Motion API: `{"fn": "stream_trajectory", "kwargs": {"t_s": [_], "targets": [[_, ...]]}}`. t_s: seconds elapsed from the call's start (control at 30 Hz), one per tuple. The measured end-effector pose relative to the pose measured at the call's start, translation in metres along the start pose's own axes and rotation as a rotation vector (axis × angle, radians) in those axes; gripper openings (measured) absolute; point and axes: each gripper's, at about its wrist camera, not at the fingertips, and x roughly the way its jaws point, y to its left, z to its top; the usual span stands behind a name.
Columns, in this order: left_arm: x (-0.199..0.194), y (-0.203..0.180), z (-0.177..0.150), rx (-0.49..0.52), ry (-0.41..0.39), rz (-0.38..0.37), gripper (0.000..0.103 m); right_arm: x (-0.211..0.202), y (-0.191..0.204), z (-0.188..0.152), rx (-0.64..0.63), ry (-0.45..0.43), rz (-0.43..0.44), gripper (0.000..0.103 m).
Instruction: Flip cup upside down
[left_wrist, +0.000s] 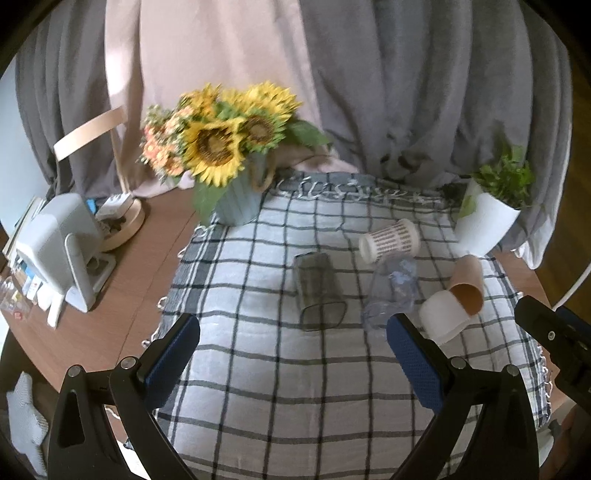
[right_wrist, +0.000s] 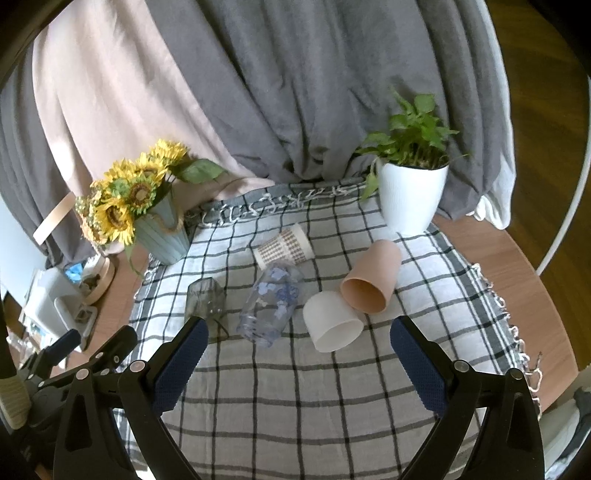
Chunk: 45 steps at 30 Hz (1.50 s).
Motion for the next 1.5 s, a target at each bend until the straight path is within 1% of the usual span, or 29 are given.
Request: {"fn": "stream_trajectory", "kwargs": {"t_s": [0.17, 0.27, 0.37, 0.47, 0.63, 0.73, 0.83, 0.87, 0.9, 0.97, 1.0, 1.13, 1.23, 1.3, 1.4, 1.5], "targets": [[0.021, 0.026, -0.004, -0.036, 0.052, 0.063, 0.103, 0.022, 0.020, 0.003, -0.039, 0.053, 0.046, 0.099], [0.034, 0.043, -0.005, -0.065, 0.076, 0.092, 0.103, 0.049, 0.043, 0.008, -0.094, 0.113, 0.105, 0.099], [0.051, 0.061, -0.003, -0.089, 0.104, 0.123, 0.103, 0.069, 0.063, 0.014, -0.141, 0.148, 0.132, 0.099], [0.064, 0.073, 0.000, -0.108, 0.131, 0.138, 0.103, 0.091, 0.086, 0.021, -0.198, 0.181, 0.159, 0.099], [0.091, 0.092, 0.010, -0.151, 0.164, 0.157, 0.103, 0.132, 0.120, 0.030, -0.283, 0.283, 0.177, 0.099], [0.109, 0.102, 0.014, -0.164, 0.201, 0.184, 0.103, 0.157, 0.134, 0.032, -0.322, 0.333, 0.176, 0.099], [0.122, 0.111, 0.014, -0.181, 0.232, 0.197, 0.103, 0.189, 0.148, 0.031, -0.342, 0.417, 0.179, 0.097], [0.125, 0.113, 0.014, -0.188, 0.238, 0.201, 0.103, 0.197, 0.151, 0.030, -0.345, 0.440, 0.180, 0.096], [0.129, 0.115, 0.014, -0.193, 0.243, 0.205, 0.103, 0.208, 0.155, 0.027, -0.350, 0.475, 0.183, 0.092], [0.138, 0.117, 0.014, -0.204, 0.265, 0.214, 0.103, 0.233, 0.161, 0.021, -0.355, 0.550, 0.160, 0.088], [0.143, 0.118, 0.014, -0.212, 0.275, 0.208, 0.103, 0.242, 0.163, 0.019, -0.358, 0.580, 0.143, 0.083], [0.158, 0.118, 0.014, -0.212, 0.309, 0.209, 0.103, 0.266, 0.167, 0.011, -0.389, 0.655, 0.109, 0.079], [0.162, 0.117, 0.015, -0.200, 0.314, 0.211, 0.103, 0.276, 0.171, 0.005, -0.417, 0.697, 0.086, 0.076], [0.164, 0.117, 0.015, -0.192, 0.315, 0.208, 0.103, 0.282, 0.171, 0.002, -0.423, 0.720, 0.071, 0.066], [0.166, 0.117, 0.014, -0.189, 0.317, 0.211, 0.103, 0.287, 0.171, 0.000, -0.420, 0.736, 0.046, 0.060], [0.166, 0.118, 0.012, -0.188, 0.324, 0.203, 0.103, 0.289, 0.172, 0.001, -0.418, 0.744, 0.034, 0.058]]}}
